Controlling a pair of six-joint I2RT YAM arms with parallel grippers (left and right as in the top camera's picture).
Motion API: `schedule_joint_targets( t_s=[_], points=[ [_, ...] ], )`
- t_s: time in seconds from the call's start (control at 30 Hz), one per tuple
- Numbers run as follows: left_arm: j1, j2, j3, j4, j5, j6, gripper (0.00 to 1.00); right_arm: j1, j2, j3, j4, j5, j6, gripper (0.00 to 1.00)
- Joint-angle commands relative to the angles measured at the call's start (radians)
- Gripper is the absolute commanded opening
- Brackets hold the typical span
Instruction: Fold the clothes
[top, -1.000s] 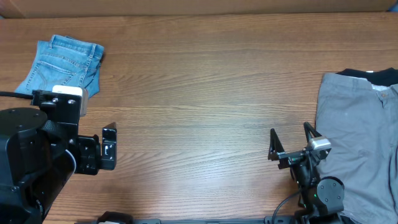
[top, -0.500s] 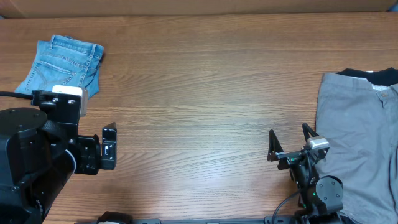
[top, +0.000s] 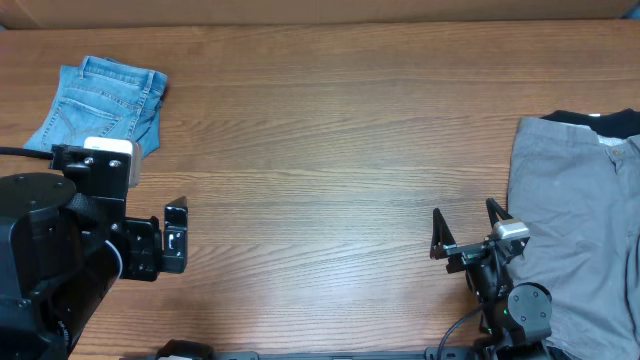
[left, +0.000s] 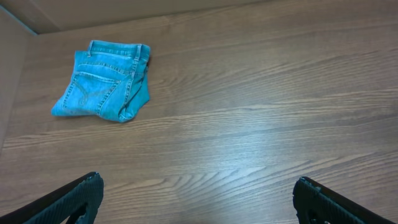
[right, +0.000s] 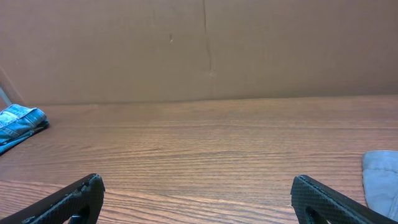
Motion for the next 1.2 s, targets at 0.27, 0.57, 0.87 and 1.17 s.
schedule_joint_targets(
  t_s=[0.27, 0.57, 0.87, 1.17],
  points=[
    [-0.009, -0.001, -0.011, -0.004, -0.011, -0.021, 1.0, 0.001, -0.01, -0.01, 0.006, -0.009, 0.006, 1.0],
    [0.023, -0.127, -0.296, 0.4, -0.042, -0.006, 1.0, 0.001, -0.01, -0.01, 0.006, -0.01, 0.006, 1.0],
    [0.04, -0.384, -0.845, 0.95, -0.043, -0.006, 1.0, 0.001, -0.01, -0.01, 0.006, -0.009, 0.006, 1.0],
    [0.04, -0.719, -1.313, 1.224, -0.043, -0.006, 1.0, 0.001, -0.01, -0.01, 0.006, -0.01, 0.006, 1.0]
  ],
)
